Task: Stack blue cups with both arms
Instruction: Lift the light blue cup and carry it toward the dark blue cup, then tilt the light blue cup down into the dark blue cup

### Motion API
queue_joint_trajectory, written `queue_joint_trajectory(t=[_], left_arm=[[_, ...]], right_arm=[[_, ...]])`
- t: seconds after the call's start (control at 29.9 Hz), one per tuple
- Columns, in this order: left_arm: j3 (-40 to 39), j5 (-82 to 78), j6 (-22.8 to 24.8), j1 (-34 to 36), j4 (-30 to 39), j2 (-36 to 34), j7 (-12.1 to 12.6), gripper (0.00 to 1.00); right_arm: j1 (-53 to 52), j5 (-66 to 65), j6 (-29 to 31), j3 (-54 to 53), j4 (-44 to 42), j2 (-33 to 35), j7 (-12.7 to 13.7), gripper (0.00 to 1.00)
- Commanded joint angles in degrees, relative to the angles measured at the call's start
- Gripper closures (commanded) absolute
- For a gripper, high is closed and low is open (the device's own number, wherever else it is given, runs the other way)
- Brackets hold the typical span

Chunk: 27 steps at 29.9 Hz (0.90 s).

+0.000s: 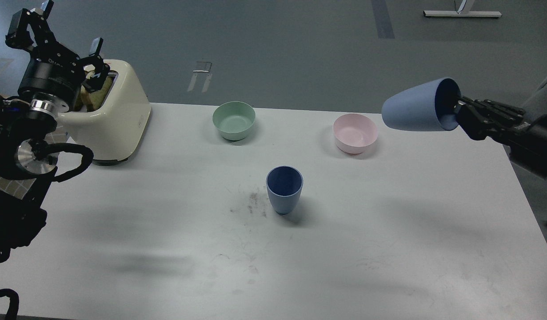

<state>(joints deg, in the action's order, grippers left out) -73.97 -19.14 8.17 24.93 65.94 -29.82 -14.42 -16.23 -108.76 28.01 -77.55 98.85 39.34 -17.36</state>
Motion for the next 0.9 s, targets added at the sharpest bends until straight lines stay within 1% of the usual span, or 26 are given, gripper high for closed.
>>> queue_joint_trajectory(t=[0.0, 0.03, 0.1, 0.17, 0.27, 0.4, 0.63, 0.87], left_arm=[[0.0, 0.0, -0.1, 0.1, 0.0, 0.6, 0.0, 0.02], [0.0, 0.0, -0.1, 0.2, 0.0, 0.7, 0.0, 0.02], [0.0, 0.0, 0.0, 0.2, 0.0, 0.7, 0.0, 0.02], [0.0, 0.0, 0.0, 0.3, 0.0, 0.7, 0.0, 0.02], [0.0, 0.0, 0.0, 0.3, 0.0, 0.6, 0.0, 0.02], [0.1, 0.0, 0.0, 0.1, 0.0, 0.7, 0.0, 0.02], [0.0, 0.0, 0.0, 0.1, 0.1, 0.4, 0.0, 0.02], [0.0, 0.0, 0.0, 0.1, 0.1, 1.0, 0.0, 0.02]], right_arm=[[-9.6, -0.4, 0.0, 13.5, -0.8, -1.2, 0.6, 1.00], [-12.2, -0.7, 0.0, 17.7, -1.5, -2.0, 0.7, 1.00], [-14.7, -0.8, 0.0, 21.0, -2.3, -3.2, 0.8, 1.00], [-18.5, -1.2, 0.0, 25.5, -4.7, -5.8, 1.4, 1.00], [-21.6, -3.3, 0.0, 28.1, -7.3, -9.0, 2.8, 1.00], [-24.3, -5.9, 0.0, 30.6, -10.0, -11.6, 3.0, 1.00], [-26.7, -5.9, 0.0, 35.6, -10.9, -11.5, 3.4, 1.00], [-26.9, -5.8, 0.0, 35.7, -10.5, -11.3, 3.9, 1.00]])
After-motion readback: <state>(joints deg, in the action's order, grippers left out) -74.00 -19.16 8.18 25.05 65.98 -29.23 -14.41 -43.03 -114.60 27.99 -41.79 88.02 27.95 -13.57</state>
